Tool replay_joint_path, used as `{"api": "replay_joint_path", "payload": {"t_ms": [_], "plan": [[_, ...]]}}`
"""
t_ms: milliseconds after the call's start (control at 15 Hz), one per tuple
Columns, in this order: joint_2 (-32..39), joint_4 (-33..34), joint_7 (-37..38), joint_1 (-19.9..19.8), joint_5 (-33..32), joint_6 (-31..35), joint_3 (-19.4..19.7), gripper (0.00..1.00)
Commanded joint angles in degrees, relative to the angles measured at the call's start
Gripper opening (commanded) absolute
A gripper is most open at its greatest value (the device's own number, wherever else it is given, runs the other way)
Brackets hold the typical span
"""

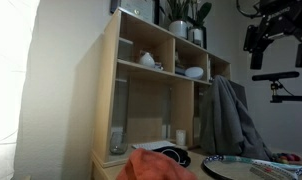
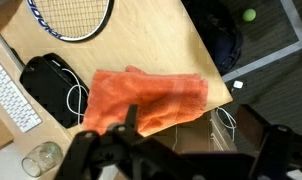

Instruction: Unfold the orange towel

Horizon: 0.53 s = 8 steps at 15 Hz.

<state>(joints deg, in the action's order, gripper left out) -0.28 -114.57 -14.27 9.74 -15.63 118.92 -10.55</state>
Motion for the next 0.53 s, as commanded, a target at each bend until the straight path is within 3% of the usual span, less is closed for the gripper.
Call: {"api": "replay_joint_path", "payload": {"t_ms": [0, 467], "plan": [[5.5, 5.8, -2.0, 0.8, 0.5, -1.0, -0.4, 1.00], [17.0, 17.9, -2.2, 2.7, -0.7, -11.7, -0.9, 1.00]]}}
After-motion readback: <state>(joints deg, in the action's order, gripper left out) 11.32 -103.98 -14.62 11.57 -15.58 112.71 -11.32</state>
